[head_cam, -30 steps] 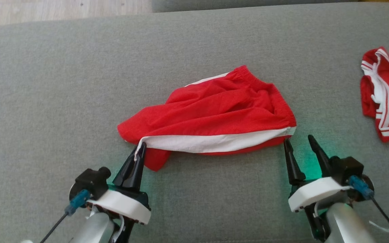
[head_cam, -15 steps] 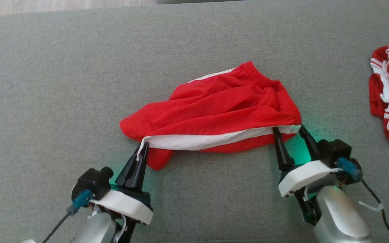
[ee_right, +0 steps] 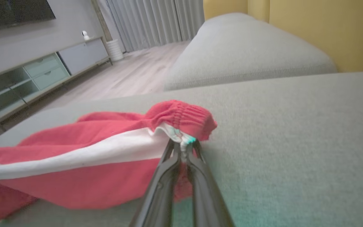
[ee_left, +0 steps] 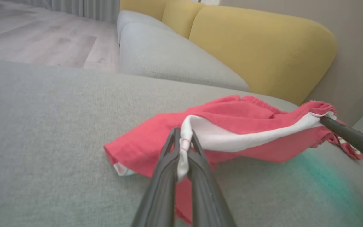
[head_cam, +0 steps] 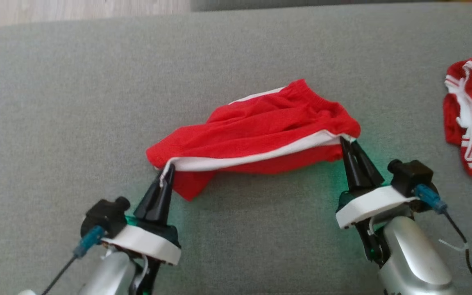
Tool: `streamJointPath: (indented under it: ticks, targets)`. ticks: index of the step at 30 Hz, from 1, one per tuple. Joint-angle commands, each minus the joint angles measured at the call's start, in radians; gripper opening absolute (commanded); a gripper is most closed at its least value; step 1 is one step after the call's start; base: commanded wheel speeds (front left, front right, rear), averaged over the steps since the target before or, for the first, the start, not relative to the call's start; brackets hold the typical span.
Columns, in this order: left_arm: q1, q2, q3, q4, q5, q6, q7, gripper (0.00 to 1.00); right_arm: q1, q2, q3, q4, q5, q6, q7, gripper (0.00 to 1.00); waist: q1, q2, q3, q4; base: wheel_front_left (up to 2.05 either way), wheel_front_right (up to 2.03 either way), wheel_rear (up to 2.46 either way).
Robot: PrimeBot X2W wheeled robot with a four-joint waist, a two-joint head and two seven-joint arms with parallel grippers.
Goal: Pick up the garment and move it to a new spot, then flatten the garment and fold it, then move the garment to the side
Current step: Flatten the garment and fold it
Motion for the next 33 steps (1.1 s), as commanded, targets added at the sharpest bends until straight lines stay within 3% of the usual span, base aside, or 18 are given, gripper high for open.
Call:
streamJointPath:
  ticks: [1,5,9,14,18,26,30,33]
  targets:
    - [-0.028,0.018,0.056,-0.046,0.012,0.002,-0.005,0.0,0.007,-0.001,0.021,-0.06,0.012,0.007,-0.011,0.0,-0.0001,0.0,-0.031,-0.006,0.0,0.0,0.0]
    - [-0.03,0.046,0.1,-0.117,0.038,0.002,-0.005,0.0,0.021,-0.011,0.039,-0.154,0.045,0.007,-0.011,0.0,-0.0001,0.0,-0.099,-0.02,0.0,0.0,0.0]
    - [-0.082,0.109,0.095,-0.2,0.054,0.002,-0.005,0.0,-0.004,-0.049,0.07,-0.245,0.111,0.007,-0.011,0.0,-0.0001,0.0,-0.167,-0.033,0.0,0.0,0.0]
    - [-0.246,0.213,0.069,-0.267,0.046,0.002,-0.005,0.0,-0.124,-0.121,0.095,-0.332,0.182,0.007,-0.006,0.0,-0.0001,0.0,-0.202,-0.042,0.0,0.0,0.0]
    - [-0.441,0.276,0.028,-0.217,0.005,0.002,0.016,0.0,-0.293,-0.169,0.112,-0.358,0.203,0.007,0.066,0.0,-0.0001,0.0,-0.17,-0.05,0.0,0.0,0.0]
    - [-0.73,0.28,0.003,-0.027,0.057,0.003,0.017,0.0,-0.594,-0.164,0.133,-0.218,0.146,0.007,0.064,0.0,-0.0001,0.0,-0.014,-0.059,0.0,0.0,0.0]
    - [-0.887,0.244,0.029,0.047,0.132,0.041,-0.003,0.0,-0.791,-0.128,0.09,-0.066,0.065,0.007,0.005,0.0,-0.0001,0.0,0.057,-0.055,0.0,0.0,0.0]
    - [-0.946,0.206,0.078,0.012,0.174,0.061,-0.005,0.0,-0.874,-0.102,0.051,0.019,0.013,0.007,-0.009,0.0,-0.0001,0.0,0.083,-0.044,0.0,0.0,0.0]
